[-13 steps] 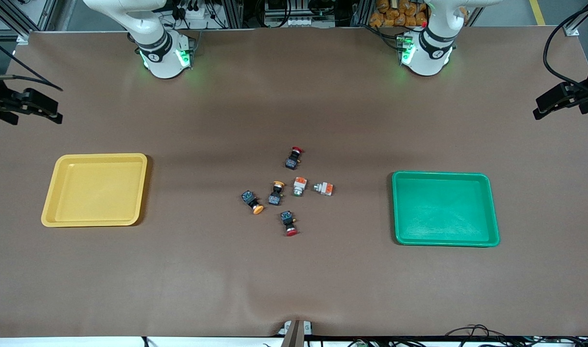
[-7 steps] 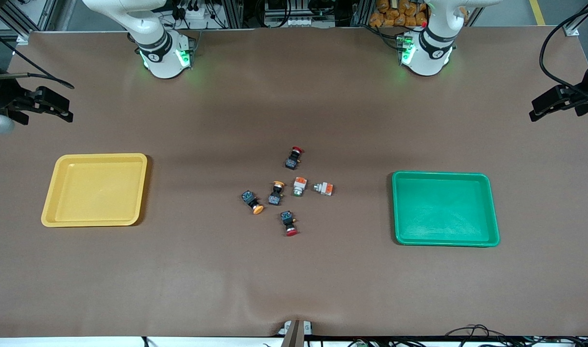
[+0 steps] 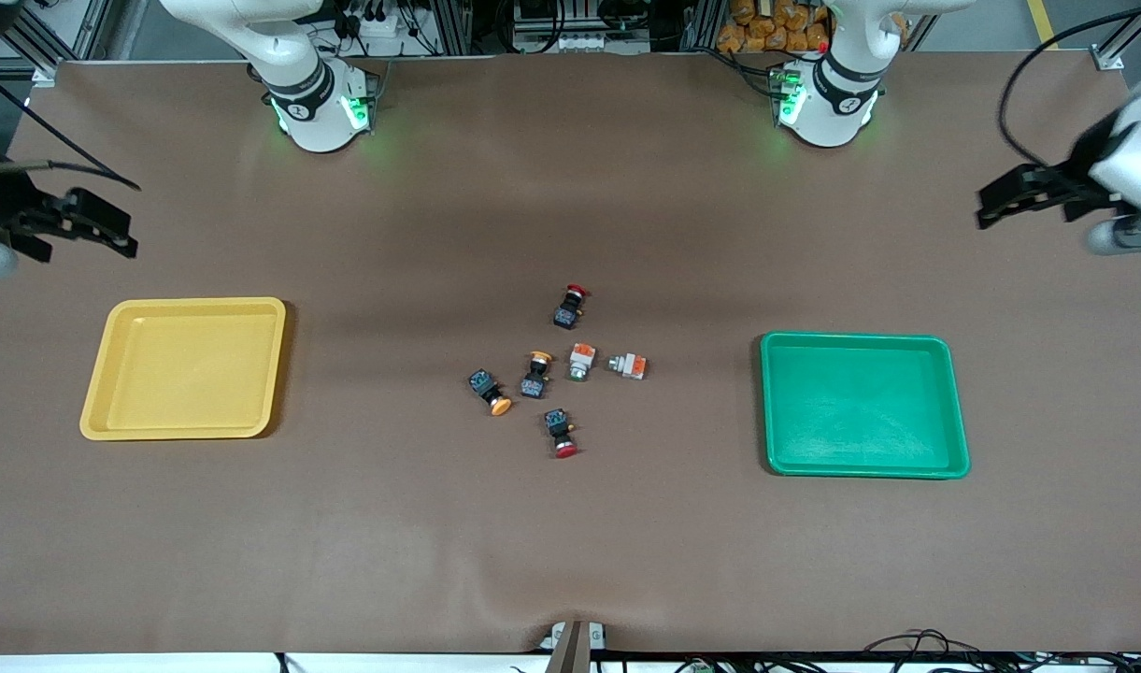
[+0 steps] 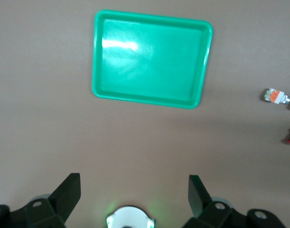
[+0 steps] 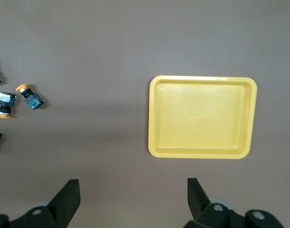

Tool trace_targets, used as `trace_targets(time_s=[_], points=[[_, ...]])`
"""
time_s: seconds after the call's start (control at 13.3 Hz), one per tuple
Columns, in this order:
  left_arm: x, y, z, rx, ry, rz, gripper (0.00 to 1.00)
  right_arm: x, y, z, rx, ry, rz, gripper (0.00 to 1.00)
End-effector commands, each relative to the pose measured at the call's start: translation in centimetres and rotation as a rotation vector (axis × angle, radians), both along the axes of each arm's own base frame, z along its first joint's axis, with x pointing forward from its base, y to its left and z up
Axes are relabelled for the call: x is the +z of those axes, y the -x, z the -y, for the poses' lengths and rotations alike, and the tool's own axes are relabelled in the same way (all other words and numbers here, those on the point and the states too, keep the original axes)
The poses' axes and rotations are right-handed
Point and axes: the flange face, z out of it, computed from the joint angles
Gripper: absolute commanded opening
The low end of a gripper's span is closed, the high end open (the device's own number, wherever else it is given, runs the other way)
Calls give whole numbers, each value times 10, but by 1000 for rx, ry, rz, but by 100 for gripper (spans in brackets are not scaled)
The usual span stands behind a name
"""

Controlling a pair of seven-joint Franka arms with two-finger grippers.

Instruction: Place green and yellow buttons in trays

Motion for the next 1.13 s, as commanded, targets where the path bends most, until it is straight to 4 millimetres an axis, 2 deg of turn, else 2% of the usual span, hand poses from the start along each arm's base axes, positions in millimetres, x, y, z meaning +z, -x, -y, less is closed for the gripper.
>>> trace_targets(time_s=[0.0,0.23,0.3,0.6,0.83,1.05], points=[[-16,-3,22,30,-2,-31,100,-19,-18,-7,-6,-15,9,100],[-49,-16,44,64,-4,-78,100,-21,-21,-1,-18,-21,15,100],[-63,-20,56,93,-9,-81,100,-21,-23,-4,-15,-30,24,100],[-127,-25,104,299,-20,-28,100,-45,-33,-23,15,-58,-15,100],[-171,-36,134,435,-21,-36,100,-82,-55,-39,9,-163,-30,100],[-205,-39,178,598,-19,-23,100,-115,-66,-75,54,-168,-59,100]])
